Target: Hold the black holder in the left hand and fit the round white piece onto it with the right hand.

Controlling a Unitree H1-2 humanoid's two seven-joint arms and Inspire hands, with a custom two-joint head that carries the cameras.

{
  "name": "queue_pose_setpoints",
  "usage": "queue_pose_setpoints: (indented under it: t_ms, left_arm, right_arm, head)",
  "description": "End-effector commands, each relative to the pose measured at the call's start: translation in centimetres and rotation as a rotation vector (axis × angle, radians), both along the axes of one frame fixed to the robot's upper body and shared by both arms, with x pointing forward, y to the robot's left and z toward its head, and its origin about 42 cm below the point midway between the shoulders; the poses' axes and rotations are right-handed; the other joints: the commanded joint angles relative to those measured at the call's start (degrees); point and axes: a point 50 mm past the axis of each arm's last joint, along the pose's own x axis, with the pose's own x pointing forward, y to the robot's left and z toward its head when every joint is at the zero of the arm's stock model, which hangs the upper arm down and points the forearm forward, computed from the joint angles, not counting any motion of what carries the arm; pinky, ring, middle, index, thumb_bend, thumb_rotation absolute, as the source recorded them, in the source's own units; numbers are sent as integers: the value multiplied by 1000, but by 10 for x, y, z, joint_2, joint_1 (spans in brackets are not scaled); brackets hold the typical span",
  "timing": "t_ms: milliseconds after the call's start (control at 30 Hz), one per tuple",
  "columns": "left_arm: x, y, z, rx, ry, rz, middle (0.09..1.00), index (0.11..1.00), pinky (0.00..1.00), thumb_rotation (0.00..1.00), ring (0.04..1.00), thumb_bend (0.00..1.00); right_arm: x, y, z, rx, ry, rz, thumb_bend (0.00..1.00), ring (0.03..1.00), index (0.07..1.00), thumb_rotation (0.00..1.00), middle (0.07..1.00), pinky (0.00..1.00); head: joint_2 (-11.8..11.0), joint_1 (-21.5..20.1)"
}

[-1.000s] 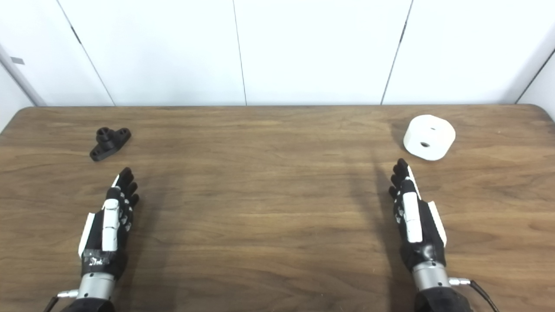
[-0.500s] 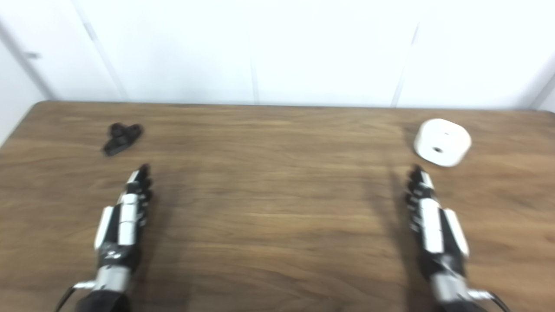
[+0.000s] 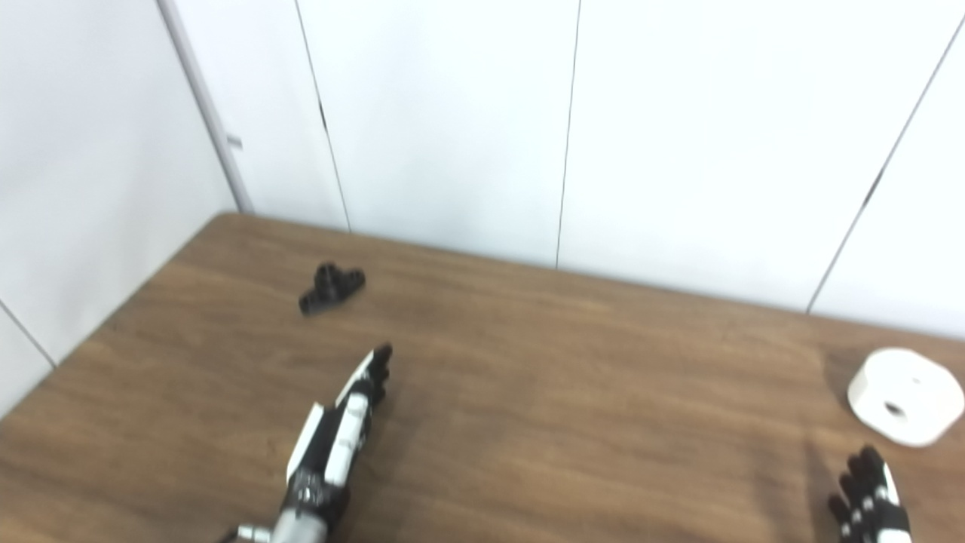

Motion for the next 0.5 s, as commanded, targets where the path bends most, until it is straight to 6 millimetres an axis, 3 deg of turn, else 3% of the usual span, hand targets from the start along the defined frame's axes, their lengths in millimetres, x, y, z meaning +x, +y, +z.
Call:
queue_pose_setpoints:
  t_ms: [0, 167, 300, 400, 467]
  left_arm:
    - [-5, -7, -6, -15, -10, 16, 1000, 973, 1000, 989, 1000, 449]
    - [-5, -8, -9, -16, -3, 12, 1000, 978, 1000, 977, 1000, 442]
    - [-7, -7, -9, -19, -1, 19, 1000, 977, 1000, 938, 1000, 448]
    - [-8, -6, -8, -5, 6, 31, 1000, 969, 1000, 864, 1000, 514]
    - [-8, -5, -6, 24, 14, 42, 1000, 956, 1000, 794, 1000, 610]
  right_arm:
    - [6, -1, 7, -6, -50, 0, 621, 1000, 995, 1000, 993, 1000]
    - [6, -3, 3, -15, -49, -1, 619, 994, 975, 1000, 974, 1000]
    - [5, -3, 3, -10, -59, -3, 608, 961, 959, 1000, 954, 1000]
    - [5, -2, 3, -12, -62, 0, 621, 958, 954, 1000, 952, 1000]
    - [5, -2, 4, -14, -58, -2, 634, 971, 959, 1000, 959, 1000]
  head:
    - [-3, 1]
    - [-11, -7]
    - [-1, -15]
    - [3, -16]
    - [8, -20]
